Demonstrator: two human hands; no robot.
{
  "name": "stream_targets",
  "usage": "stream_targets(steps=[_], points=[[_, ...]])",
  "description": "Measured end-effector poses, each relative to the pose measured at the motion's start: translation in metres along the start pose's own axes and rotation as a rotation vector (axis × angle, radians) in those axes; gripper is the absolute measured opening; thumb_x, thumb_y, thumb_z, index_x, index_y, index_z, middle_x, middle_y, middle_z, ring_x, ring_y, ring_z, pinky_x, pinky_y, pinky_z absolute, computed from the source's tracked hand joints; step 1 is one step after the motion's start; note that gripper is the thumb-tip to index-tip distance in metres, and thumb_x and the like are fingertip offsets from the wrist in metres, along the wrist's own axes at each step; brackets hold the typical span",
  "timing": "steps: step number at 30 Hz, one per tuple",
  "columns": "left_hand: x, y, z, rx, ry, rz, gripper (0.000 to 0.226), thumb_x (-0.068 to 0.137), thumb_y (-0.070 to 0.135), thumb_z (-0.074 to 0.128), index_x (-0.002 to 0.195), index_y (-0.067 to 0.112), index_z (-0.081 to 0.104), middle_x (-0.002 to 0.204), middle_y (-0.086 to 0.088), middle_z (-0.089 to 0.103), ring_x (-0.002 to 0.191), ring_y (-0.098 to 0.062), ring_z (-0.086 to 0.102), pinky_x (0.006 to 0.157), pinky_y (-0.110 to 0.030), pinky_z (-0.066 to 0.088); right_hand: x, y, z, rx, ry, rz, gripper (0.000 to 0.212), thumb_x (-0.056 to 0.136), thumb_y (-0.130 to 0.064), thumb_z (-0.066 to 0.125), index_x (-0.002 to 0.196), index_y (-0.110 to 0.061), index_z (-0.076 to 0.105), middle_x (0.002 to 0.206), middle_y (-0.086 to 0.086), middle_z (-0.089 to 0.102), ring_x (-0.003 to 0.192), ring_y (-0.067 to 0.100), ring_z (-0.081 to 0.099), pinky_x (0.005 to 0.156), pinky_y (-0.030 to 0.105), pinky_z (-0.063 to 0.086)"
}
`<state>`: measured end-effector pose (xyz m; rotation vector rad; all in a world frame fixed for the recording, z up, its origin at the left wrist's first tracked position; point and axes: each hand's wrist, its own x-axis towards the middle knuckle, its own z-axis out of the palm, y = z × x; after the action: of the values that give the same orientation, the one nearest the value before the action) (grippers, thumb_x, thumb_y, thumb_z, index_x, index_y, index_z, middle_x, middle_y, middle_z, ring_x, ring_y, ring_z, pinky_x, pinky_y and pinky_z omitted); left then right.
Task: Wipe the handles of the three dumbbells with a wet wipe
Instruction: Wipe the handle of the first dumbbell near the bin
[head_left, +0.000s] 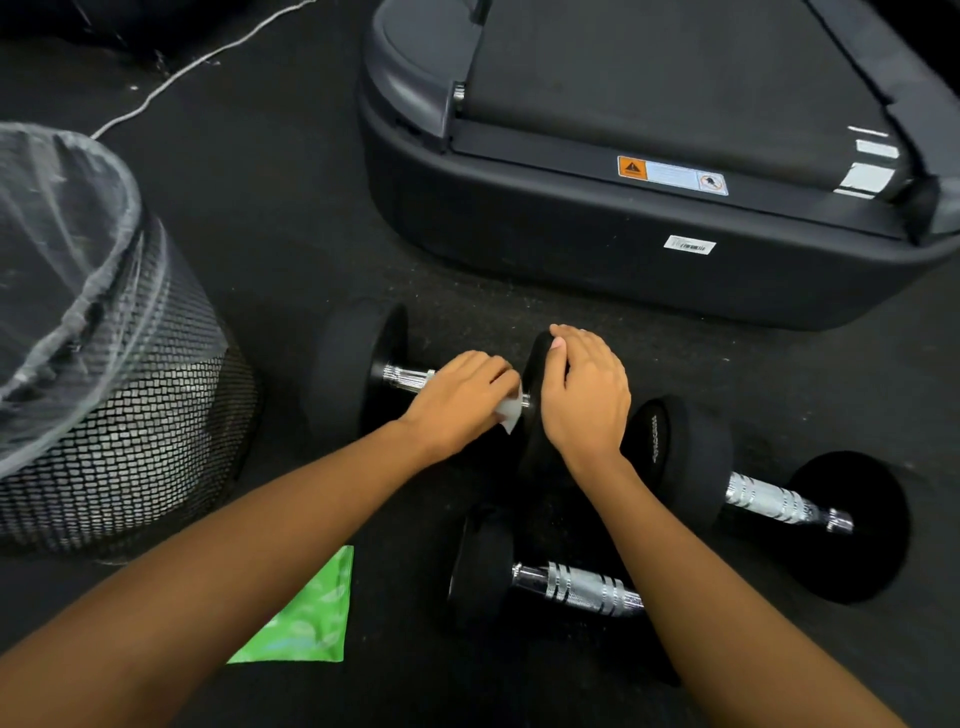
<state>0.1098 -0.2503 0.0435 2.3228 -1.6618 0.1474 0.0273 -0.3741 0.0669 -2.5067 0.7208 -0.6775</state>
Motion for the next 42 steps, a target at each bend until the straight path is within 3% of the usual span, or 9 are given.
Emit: stream_targets(steps=[5, 10, 16, 19, 23, 26, 33, 42], points=[[-0.019, -0.024, -0.008, -0.068, -0.006, -0.004, 0.028, 0.079, 0.022, 0.071, 0.104, 0.011, 0.063, 0.11, -0.004, 0.061, 0.101, -0.02, 0.058, 0.094, -0.032, 0.041, 0.0, 0.0, 0.0, 0.006, 0.007, 0.0, 0.039, 0.095, -0.025, 0.033, 0.118, -0.012, 0.062, 0.121, 0.001, 0.063, 0.12, 0.015, 0.051, 0.105, 0.035, 0.035], [-0.01, -0.02, 0.0, -0.232, -0.048, -0.211, 0.03, 0.091, 0.033, 0.055, 0.115, 0.016, 0.059, 0.117, 0.002, 0.061, 0.11, -0.014, 0.053, 0.1, -0.025, 0.032, 0.001, 0.0, 0.002, 0.006, 0.007, 0.0, 0.039, 0.095, -0.025, 0.033, 0.117, -0.012, 0.062, 0.12, 0.001, 0.064, 0.119, 0.015, 0.052, 0.105, 0.036, 0.037], [0.006, -0.009, -0.001, -0.166, -0.159, -0.131, 0.033, 0.098, 0.029, 0.041, 0.125, 0.016, 0.055, 0.12, 0.002, 0.061, 0.111, -0.013, 0.053, 0.107, -0.026, 0.022, -0.001, 0.0, 0.0, 0.003, 0.012, -0.002, 0.036, 0.096, -0.022, 0.035, 0.117, -0.011, 0.062, 0.12, 0.002, 0.063, 0.119, 0.016, 0.052, 0.104, 0.033, 0.035], [0.005, -0.024, -0.005, -0.163, -0.268, -0.221, 0.036, 0.1, 0.029, 0.034, 0.124, 0.016, 0.057, 0.124, 0.001, 0.061, 0.116, -0.012, 0.052, 0.11, -0.026, 0.015, -0.002, 0.0, 0.001, 0.001, 0.014, -0.005, 0.039, 0.095, -0.025, 0.033, 0.118, -0.011, 0.062, 0.121, 0.001, 0.063, 0.12, 0.016, 0.051, 0.105, 0.034, 0.035], [0.016, -0.027, -0.005, -0.097, -0.38, -0.332, 0.037, 0.098, 0.028, 0.029, 0.097, 0.014, 0.064, 0.102, -0.008, 0.067, 0.1, -0.023, 0.058, 0.106, -0.036, 0.028, -0.002, -0.001, 0.0, 0.009, 0.013, -0.007, 0.039, 0.095, -0.025, 0.033, 0.118, -0.011, 0.062, 0.121, 0.002, 0.063, 0.12, 0.016, 0.051, 0.105, 0.036, 0.036], [0.026, -0.016, -0.001, -0.07, -0.39, -0.327, 0.04, 0.098, 0.027, 0.028, 0.103, 0.011, 0.065, 0.098, -0.01, 0.068, 0.099, -0.024, 0.059, 0.106, -0.037, 0.029, -0.002, -0.002, -0.001, 0.007, 0.02, -0.004, 0.038, 0.095, -0.023, 0.034, 0.117, -0.01, 0.062, 0.12, 0.003, 0.063, 0.119, 0.017, 0.052, 0.104, 0.035, 0.036], [0.012, -0.014, -0.005, -0.308, -0.327, -0.195, 0.034, 0.1, 0.025, 0.034, 0.127, 0.017, 0.054, 0.122, 0.001, 0.061, 0.115, -0.012, 0.052, 0.11, -0.025, 0.014, -0.002, -0.001, -0.002, 0.015, 0.01, 0.002, 0.033, 0.097, -0.02, 0.037, 0.117, -0.011, 0.062, 0.12, 0.002, 0.063, 0.118, 0.016, 0.052, 0.104, 0.035, 0.037], [0.023, -0.005, 0.002, -0.165, -0.372, -0.281, 0.036, 0.1, 0.029, 0.03, 0.106, 0.009, 0.059, 0.103, -0.01, 0.066, 0.099, -0.026, 0.058, 0.097, -0.037, 0.036, -0.001, -0.002, -0.002, 0.015, 0.013, -0.004, 0.035, 0.096, -0.021, 0.036, 0.116, -0.01, 0.063, 0.119, 0.003, 0.064, 0.117, 0.016, 0.053, 0.103, 0.034, 0.036]])
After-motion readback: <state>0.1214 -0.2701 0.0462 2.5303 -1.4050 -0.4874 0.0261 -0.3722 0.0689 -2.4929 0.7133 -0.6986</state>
